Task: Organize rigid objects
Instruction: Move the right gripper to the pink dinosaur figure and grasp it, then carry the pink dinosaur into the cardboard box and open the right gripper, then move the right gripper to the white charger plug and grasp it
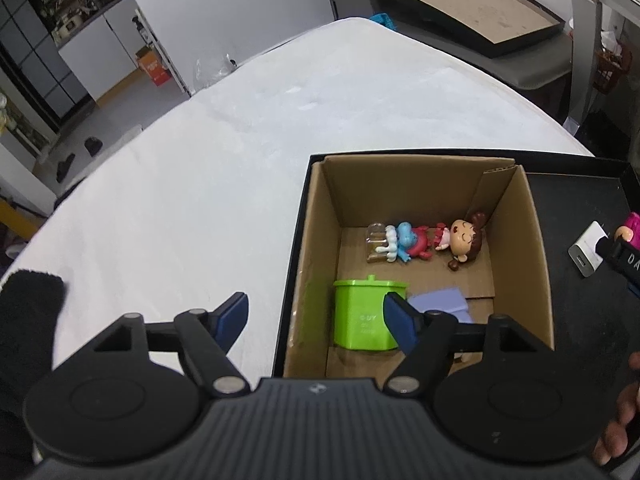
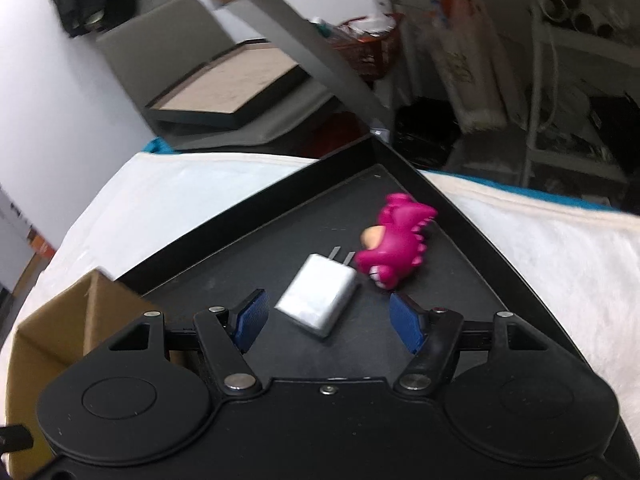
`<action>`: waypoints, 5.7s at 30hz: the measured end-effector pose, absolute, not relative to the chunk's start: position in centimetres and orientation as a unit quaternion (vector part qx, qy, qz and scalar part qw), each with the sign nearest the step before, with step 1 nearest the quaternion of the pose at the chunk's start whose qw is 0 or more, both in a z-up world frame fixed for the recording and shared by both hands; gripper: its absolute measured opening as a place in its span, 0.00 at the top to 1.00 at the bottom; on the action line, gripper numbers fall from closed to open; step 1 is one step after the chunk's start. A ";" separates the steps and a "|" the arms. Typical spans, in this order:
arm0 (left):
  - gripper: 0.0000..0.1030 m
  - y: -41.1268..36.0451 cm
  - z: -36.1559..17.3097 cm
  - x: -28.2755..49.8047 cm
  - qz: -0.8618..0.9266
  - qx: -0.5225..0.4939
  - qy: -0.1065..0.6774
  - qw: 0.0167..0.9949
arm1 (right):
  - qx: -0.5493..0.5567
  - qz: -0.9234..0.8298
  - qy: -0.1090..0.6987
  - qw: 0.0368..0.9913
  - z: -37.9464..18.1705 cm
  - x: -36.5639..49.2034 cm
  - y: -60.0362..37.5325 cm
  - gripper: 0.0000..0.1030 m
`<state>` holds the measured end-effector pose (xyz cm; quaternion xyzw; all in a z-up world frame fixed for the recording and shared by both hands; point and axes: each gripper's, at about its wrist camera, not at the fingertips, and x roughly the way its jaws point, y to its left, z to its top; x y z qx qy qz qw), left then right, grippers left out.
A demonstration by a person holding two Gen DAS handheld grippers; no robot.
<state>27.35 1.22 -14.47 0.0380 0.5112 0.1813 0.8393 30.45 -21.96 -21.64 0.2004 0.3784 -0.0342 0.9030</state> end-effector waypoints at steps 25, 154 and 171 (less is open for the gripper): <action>0.29 -2.5 -13.5 28.2 0.189 0.080 0.513 0.834 | 0.252 -0.035 0.389 0.885 -22.1 32.7 -27.4 0.60; 0.37 0.2 -14.7 30.7 0.179 0.076 0.499 0.844 | 0.182 0.005 0.393 0.902 -20.3 31.9 -21.2 0.37; 0.37 -1.1 -14.4 28.9 0.184 0.089 0.507 0.837 | 0.016 -0.005 0.426 0.905 -22.7 32.4 -18.8 0.62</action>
